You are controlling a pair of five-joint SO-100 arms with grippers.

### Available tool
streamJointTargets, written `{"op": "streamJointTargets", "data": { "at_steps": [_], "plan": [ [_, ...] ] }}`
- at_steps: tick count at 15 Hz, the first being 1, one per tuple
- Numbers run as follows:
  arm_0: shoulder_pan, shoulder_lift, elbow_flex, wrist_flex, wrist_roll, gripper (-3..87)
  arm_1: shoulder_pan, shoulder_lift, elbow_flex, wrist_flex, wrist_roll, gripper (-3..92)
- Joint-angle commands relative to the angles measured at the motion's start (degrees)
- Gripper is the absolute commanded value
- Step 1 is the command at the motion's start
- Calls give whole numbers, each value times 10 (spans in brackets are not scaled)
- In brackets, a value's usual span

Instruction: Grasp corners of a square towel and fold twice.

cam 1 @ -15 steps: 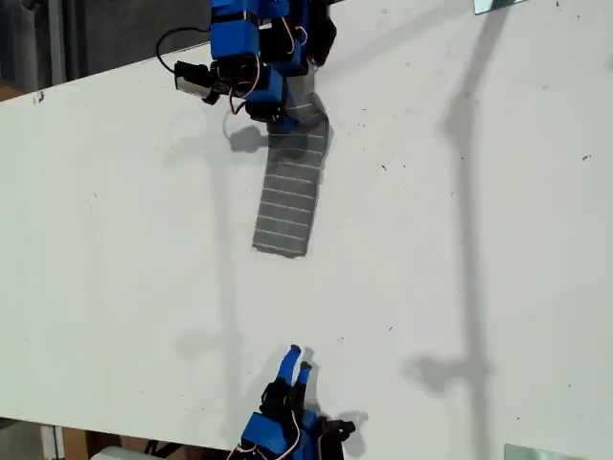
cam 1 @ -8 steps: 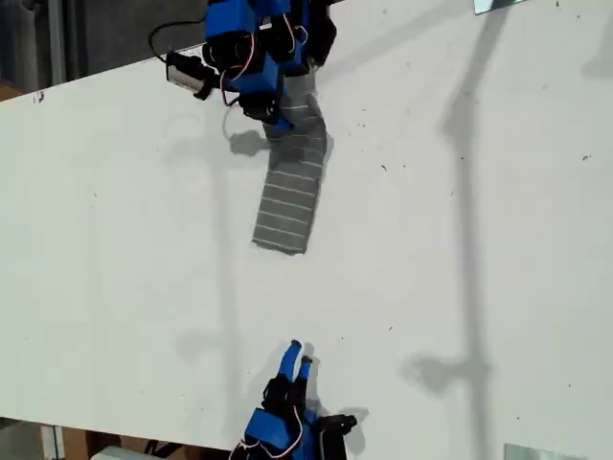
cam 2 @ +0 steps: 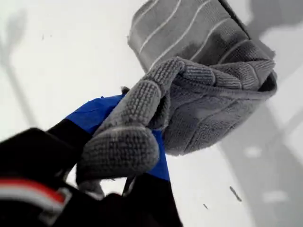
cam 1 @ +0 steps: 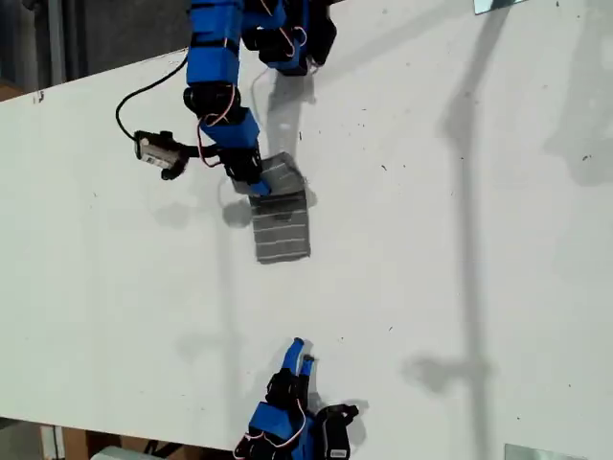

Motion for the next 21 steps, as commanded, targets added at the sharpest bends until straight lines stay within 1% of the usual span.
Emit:
{"op": "streamJointTargets", "data": {
  "at_steps": [1, 2, 4, 5, 8, 9, 10, 11, 12, 16, 18, 19, 20, 21],
  "plan": [
    [-10, 4, 0, -6, 3, 209, -3, -206, -229, 40, -19, -1],
    [-11, 4, 3, -8, 3, 209, -7, -317, -343, 77, -27, -1],
    [-11, 4, 7, -8, 4, 209, -12, -466, -490, 82, -65, -1],
    [-11, 4, 9, -8, 4, 209, -11, -506, -529, 80, -79, -1],
    [-15, 4, 11, -8, 7, 209, 1, -536, -536, 57, -98, -1],
    [-18, 4, 13, -8, 9, 209, 4, -537, -536, 55, -100, 67],
    [-18, 4, 15, -10, 10, 209, 7, -533, -536, 52, -107, 187],
    [-20, 4, 18, -13, 11, 209, 13, -521, -537, 48, -116, 259],
    [-22, 4, 20, -16, 12, 209, 21, -502, -538, 47, -127, 306],
    [-27, 4, 22, -19, 18, 209, 44, -440, -540, 40, -164, 319],
    [-31, 4, 23, -19, 22, 209, 36, -410, -540, 21, -204, 322],
    [-31, 4, 23, -20, 23, 209, 33, -384, -527, 28, -206, 319],
    [-31, 4, 23, -20, 24, 209, 40, -342, -479, 41, -185, 313],
    [-32, 4, 23, -20, 26, 209, 60, -277, -383, 46, -149, 306]
  ]
}}
